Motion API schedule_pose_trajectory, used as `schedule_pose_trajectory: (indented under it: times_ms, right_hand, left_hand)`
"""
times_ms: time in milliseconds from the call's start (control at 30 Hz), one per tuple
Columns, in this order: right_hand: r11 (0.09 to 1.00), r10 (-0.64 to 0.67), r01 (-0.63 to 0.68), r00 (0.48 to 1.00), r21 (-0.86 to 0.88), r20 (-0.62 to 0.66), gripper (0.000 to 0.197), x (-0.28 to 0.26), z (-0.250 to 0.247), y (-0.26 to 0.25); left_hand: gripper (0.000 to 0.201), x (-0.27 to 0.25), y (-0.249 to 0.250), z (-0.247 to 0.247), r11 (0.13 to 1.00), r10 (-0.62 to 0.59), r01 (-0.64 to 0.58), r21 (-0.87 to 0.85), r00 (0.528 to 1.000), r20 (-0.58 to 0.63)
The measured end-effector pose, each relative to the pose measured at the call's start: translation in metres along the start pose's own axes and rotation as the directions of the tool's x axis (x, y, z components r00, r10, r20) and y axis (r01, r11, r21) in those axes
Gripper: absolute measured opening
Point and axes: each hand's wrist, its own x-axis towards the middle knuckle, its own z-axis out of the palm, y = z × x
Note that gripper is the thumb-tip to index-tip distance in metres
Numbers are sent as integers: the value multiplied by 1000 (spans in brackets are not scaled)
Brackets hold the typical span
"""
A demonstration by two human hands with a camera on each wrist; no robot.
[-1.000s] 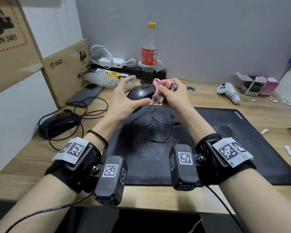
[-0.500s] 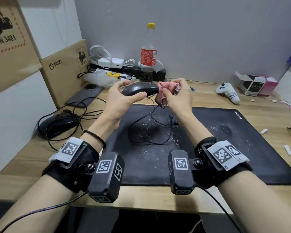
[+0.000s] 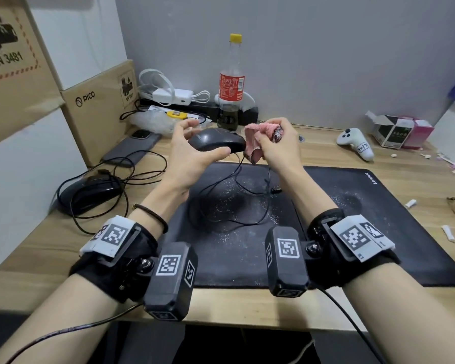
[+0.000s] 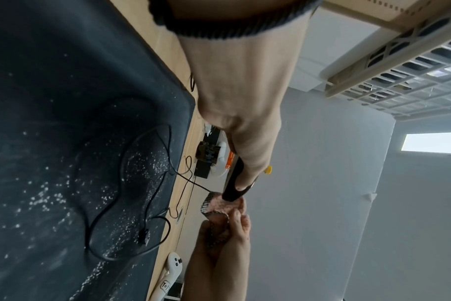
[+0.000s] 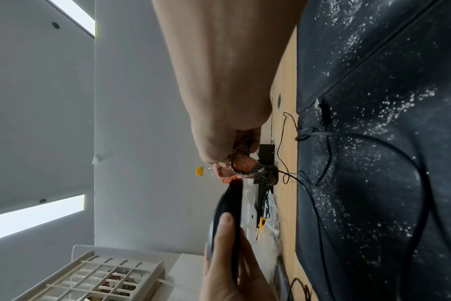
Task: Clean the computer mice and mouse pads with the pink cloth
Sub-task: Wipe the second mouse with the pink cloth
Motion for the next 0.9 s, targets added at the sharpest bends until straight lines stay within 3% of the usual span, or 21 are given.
schedule_pose_trajectory:
  times_ms: [100,167,300,400,500,633,700,800,900]
  right_hand:
    - [995,-89,90,996,39,-16,13,0,0,-14]
    - [984,-168,164,984,72,56,14,-3,5,-27]
    - [926,-338,377,860,-29,383,18,-15,19,-47]
    - [905,-355,422,821,-57,447,21,-16,22,-52]
    - [925,-337,376,875,-51,347,21,-9,23,-47]
    - [985,-165,170,964,-7,208,19,-3,21,-31]
    - [997,-77,73,974,30,211,24,-4,16,-22]
    - [990,28,-62,967,130,253,26,-11,9,-13]
    - [979,27,-74,971,190,239,26,-10,8,-22]
  left_hand:
    - [85,-1,-2,2,996,58,-57,64,998,-19]
    - [89,-4,-2,6,992,81,-77,100,996,-34]
    - [98,-3,3,11,984,93,-89,155,995,-21]
    - [97,-1,9,10,985,107,-104,140,994,-18]
    - [91,-1,12,6,988,110,-104,111,993,-46]
    - [81,-3,14,0,993,62,-67,-95,997,-52]
    - [73,-2,14,-3,975,36,-44,-218,999,-38]
    - [67,1,17,-4,963,47,-42,-265,999,12]
    - [65,-1,20,0,970,64,-45,-239,995,76]
